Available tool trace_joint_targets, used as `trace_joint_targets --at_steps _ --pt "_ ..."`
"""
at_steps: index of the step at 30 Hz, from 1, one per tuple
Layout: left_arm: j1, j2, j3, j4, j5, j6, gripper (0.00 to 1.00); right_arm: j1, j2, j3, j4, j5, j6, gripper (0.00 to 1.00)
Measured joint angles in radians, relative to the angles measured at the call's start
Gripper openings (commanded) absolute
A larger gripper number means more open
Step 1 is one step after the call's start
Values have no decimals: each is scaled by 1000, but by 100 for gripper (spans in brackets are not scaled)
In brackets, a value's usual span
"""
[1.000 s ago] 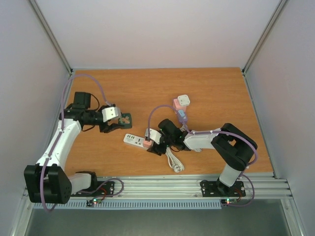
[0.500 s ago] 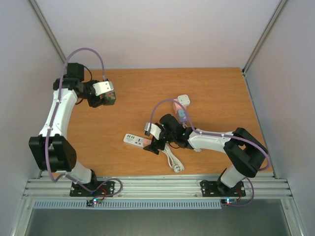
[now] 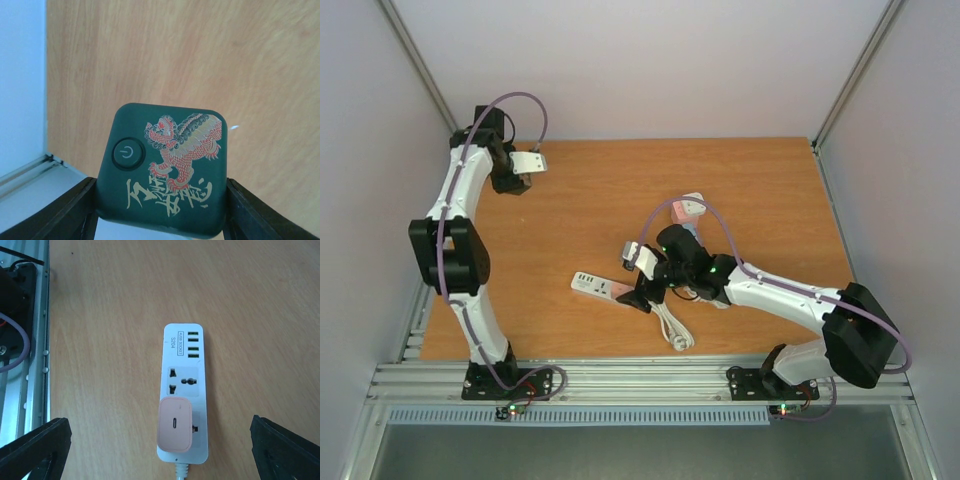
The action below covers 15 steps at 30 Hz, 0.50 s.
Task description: Pull the plug off the socket
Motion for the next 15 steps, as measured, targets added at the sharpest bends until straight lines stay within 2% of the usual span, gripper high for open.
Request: trace_joint_targets --at_steps 5,15 --pt "0 126 104 27 -90 75 37 0 -31 0 -39 -3 23 98" --pt "0 267 108 138 -240 212 38 0 -36 -8 -41 4 37 99"
